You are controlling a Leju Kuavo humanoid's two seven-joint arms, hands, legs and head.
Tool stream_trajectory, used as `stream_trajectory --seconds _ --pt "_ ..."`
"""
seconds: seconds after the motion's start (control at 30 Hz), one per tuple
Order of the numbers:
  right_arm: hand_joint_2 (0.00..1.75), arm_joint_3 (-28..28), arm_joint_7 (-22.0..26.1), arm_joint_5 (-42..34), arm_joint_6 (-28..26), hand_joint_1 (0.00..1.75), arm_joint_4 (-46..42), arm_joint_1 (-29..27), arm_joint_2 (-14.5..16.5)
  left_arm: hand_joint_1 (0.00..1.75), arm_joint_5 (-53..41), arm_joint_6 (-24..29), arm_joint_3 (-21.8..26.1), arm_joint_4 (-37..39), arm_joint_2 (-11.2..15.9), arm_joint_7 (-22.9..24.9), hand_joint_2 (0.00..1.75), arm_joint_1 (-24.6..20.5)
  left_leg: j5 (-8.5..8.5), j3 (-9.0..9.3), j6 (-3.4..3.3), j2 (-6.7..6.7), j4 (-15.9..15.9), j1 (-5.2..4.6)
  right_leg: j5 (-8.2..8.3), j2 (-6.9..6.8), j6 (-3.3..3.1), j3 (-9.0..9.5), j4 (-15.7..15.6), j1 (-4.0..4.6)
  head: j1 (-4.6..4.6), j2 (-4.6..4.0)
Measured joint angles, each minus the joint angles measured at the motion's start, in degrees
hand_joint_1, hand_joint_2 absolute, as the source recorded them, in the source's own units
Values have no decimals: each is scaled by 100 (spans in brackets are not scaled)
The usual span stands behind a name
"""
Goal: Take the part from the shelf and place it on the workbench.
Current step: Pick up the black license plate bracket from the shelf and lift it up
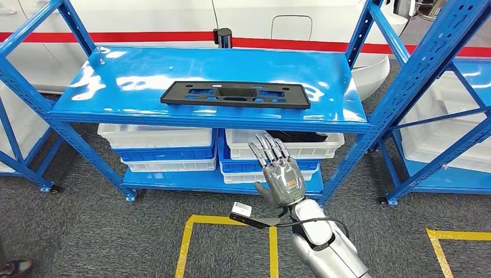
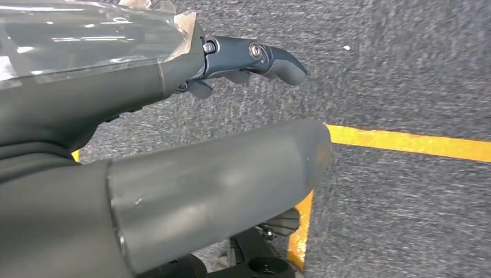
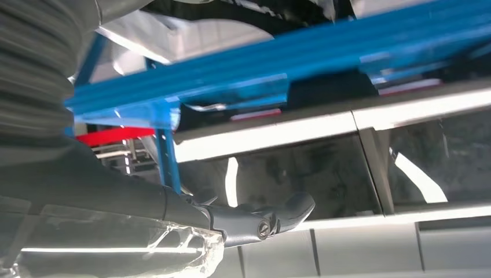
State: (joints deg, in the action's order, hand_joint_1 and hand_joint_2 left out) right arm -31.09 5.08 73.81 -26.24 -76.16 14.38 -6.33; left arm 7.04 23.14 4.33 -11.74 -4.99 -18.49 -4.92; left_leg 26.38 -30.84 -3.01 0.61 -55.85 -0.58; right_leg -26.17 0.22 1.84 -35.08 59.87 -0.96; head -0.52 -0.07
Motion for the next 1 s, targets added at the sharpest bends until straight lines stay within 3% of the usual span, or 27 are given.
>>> stream_trajectory --seconds 0.07,0.2,0.23,0.3,0.33,0.37,0.4,0.43,0.5,0.53,0.7,0.73,0.8,0.87,0.9,0.93,1.0 --pt "175 -14 7 1 15 0 27 96 17 0 -10 16 -1 0 -3 -1 0 -3 70 10 47 -4 -35 -23 111 -2 -75 160 -306 21 -3 -1" --pt "175 -34 34 3 26 0 88 281 40 0 -13 45 0 -2 4 -16 0 -9 233 -68 160 -19 -252 16 94 20 -195 223 -329 -29 -17 -1" --pt "175 -39 48 -3 26 0 105 327 48 0 -13 48 0 -2 7 -26 0 -10 368 -203 203 -24 -527 37 83 20 -227 245 -335 -50 -25 -1" --pt "175 -55 69 -27 27 0 149 404 60 0 -13 53 0 -2 4 -38 0 -9 687 -653 281 -34 -1336 87 56 18 -276 266 -334 -42 -40 -1" --pt "175 -66 75 -36 27 0 174 428 62 0 -12 55 -1 -1 4 -41 0 -6 769 -871 306 -38 -1667 110 44 18 -282 271 -334 -37 -41 0" --pt "175 -74 75 -44 27 0 197 441 62 0 -12 57 -1 -1 4 -42 0 -3 737 -1004 320 -40 -1804 126 30 19 -283 282 -333 -34 -41 0" --pt "175 -80 75 -47 27 0 219 451 65 0 -11 58 -1 0 3 -42 0 -1 576 -1009 321 -42 -1687 135 12 22 -277 304 -333 -33 -41 0" --pt "175 -85 75 -49 27 0 238 465 70 0 -11 58 -1 0 4 -42 0 -1 324 -893 306 -43 -1345 138 -8 26 -267 336 -333 -33 -41 -1" --pt "175 -95 75 -52 30 0 272 511 91 0 -12 58 -1 0 10 -42 0 -4 -105 -536 245 -46 -499 120 -48 34 -236 395 -340 -19 -39 -1" --pt "175 -103 75 -52 33 0 290 544 102 0 -12 60 -1 -1 13 -42 0 -9 -188 -419 208 -46 -236 101 -66 37 -213 408 -344 -10 -40 -1" --pt "175 -141 75 -50 44 0 360 646 148 0 -28 67 2 -2 9 -44 0 -16 -191 -222 38 -43 15 70 -161 19 -84 398 -283 29 -23 -2" --pt "175 -145 75 -48 43 0 370 670 152 0 -30 66 2 -2 6 -46 0 -18 -210 -161 9 -45 70 79 -254 13 -93 292 -65 37 -9 -2" --pt "175 -154 74 -44 43 0 404 695 153 0 -31 57 2 -2 -6 -53 0 -24 -207 -113 -31 -48 109 73 -533 8 -141 -126 698 34 8 -1" --pt "175 -172 68 -37 43 0 445 683 151 0 -30 49 2 -1 -14 -56 0 -22 -173 -89 -45 -36 105 58 -656 7 -126 -505 1268 28 11 0" --pt "175 -180 63 -32 43 0 463 678 149 0 -30 49 2 -1 -15 -57 0 -18 -152 -69 -41 -26 101 54 -575 7 -87 -546 1244 27 13 0" --pt "175 -189 56 -28 42 0 477 678 147 0 -30 49 2 0 -17 -57 0 -15 -126 -41 -31 -16 95 53 -408 5 -38 -465 986 27 13 -1" --pt "175 -199 36 -26 42 0 490 691 145 0 -30 49 2 0 -25 -57 0 -14 -49 20 13 -5 62 42 0 -11 18 -89 134 30 13 -1"
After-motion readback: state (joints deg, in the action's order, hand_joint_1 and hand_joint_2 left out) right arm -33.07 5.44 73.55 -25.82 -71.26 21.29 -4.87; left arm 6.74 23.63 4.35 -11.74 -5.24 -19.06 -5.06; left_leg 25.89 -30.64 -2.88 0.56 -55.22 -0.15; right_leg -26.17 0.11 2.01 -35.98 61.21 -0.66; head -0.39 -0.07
